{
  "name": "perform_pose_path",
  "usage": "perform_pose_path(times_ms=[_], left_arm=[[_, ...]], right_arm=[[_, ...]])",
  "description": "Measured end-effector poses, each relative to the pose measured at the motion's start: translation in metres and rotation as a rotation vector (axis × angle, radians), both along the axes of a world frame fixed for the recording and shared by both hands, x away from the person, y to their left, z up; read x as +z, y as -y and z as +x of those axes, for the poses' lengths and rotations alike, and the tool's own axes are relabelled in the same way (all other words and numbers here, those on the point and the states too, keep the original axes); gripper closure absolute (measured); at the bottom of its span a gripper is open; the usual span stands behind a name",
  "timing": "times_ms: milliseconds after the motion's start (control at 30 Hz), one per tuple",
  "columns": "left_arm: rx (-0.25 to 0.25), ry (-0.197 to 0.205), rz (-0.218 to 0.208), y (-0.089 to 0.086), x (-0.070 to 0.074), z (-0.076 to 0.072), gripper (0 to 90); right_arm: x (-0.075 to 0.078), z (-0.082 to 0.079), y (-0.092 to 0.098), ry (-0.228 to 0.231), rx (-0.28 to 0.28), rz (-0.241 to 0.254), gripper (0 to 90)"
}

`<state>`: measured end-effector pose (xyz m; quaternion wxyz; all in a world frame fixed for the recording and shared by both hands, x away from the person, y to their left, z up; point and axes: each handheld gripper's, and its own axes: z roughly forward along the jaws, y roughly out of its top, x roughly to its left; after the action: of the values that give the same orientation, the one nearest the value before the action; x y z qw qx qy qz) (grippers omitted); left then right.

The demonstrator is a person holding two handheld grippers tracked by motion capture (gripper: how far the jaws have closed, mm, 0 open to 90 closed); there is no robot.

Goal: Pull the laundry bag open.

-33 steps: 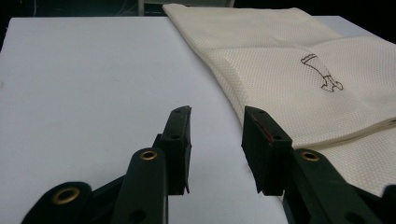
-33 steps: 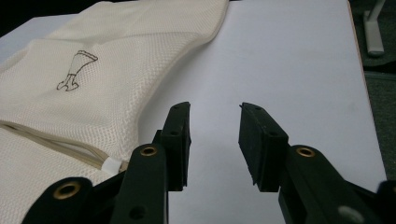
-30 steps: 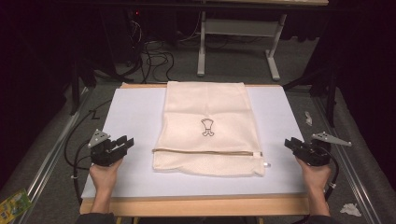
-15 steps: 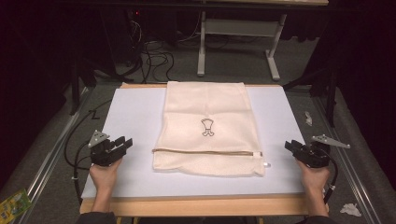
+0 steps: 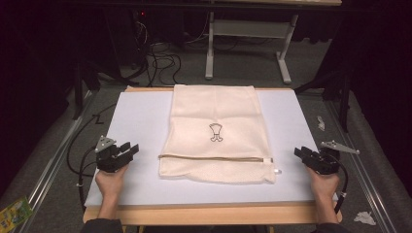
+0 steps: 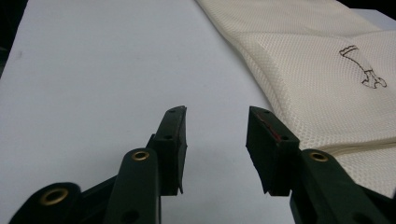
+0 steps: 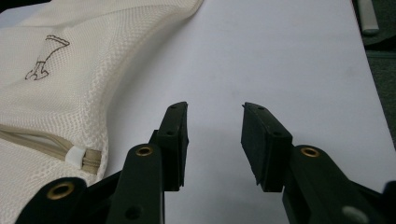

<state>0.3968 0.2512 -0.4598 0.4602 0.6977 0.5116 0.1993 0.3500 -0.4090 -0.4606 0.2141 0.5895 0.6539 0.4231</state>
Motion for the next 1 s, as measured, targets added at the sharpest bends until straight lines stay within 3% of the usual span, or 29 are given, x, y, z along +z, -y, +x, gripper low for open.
perform_pose_path(times_ms=[533, 1000], left_arm=[[0.017, -0.017, 0.044, 0.005, -0.011, 0.008, 55.8], [0.048, -0.001, 0.061, 0.010, -0.018, 0.014, 54.3]], right_arm=[[-0.010, 0.006, -0.005, -0.018, -0.018, -0.037, 61.6], [-0.012, 0.010, -0.009, -0.019, -0.020, -0.085, 60.9]])
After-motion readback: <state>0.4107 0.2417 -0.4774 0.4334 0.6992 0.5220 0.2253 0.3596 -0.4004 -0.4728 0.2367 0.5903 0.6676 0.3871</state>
